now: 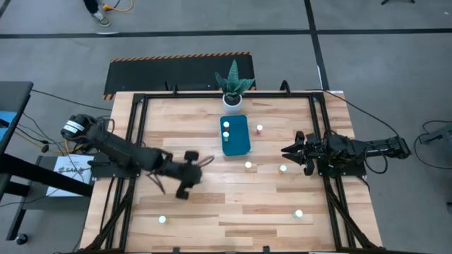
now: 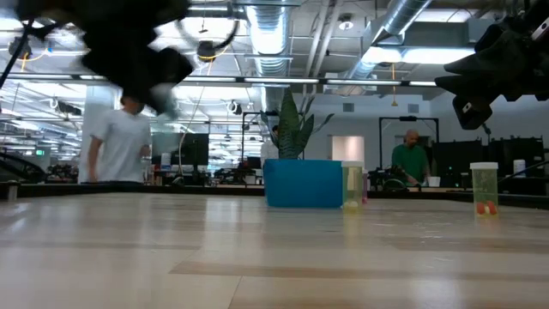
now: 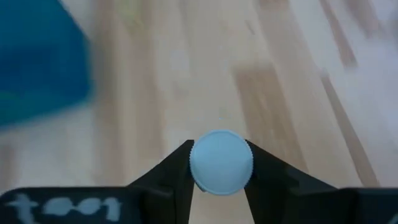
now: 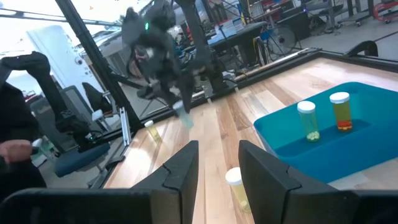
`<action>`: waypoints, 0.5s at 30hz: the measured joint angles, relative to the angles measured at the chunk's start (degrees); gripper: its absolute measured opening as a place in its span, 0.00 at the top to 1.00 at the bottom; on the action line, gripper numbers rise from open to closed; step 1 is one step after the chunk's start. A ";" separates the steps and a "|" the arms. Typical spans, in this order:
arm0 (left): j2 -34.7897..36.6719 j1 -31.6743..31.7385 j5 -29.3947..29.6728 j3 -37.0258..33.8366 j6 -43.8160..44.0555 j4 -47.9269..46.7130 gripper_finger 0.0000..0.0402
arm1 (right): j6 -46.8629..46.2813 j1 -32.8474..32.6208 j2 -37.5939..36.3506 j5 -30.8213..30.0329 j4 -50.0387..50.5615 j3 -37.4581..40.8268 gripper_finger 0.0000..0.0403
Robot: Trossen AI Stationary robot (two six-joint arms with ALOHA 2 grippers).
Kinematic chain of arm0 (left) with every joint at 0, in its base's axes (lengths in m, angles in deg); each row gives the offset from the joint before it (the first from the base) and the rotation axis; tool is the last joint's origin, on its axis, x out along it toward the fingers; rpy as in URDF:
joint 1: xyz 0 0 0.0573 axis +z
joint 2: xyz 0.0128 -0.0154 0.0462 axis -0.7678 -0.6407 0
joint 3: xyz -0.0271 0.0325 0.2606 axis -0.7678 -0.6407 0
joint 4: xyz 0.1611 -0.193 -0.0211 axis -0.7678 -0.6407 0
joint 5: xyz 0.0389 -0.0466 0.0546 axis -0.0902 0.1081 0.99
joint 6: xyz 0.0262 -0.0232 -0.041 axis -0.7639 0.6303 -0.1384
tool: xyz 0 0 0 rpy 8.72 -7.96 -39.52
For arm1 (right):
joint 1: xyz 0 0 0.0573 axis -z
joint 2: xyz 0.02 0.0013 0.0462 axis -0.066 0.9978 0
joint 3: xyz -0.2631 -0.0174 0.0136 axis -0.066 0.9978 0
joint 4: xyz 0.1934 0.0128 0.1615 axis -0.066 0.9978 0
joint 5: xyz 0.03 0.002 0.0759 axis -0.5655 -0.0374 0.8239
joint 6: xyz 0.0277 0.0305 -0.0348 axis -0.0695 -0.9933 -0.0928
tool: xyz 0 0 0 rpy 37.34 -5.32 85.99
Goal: Pick and place pill bottles into a basket
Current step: Put the left blue pill bottle into the blue container
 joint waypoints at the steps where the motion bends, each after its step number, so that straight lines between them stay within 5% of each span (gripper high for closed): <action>1: 0.00 1.90 -0.02 1.49 -1.14 0.69 0.74 | 0.00 0.00 0.00 -0.01 0.00 0.00 0.73; 8: -3.34 17.59 -4.36 11.74 -6.79 6.10 0.78 | 0.00 0.00 0.02 0.01 0.00 0.00 0.73; 15: -20.03 27.38 -9.71 29.99 -8.03 -0.15 0.75 | 0.00 0.02 0.00 0.02 0.00 0.00 0.73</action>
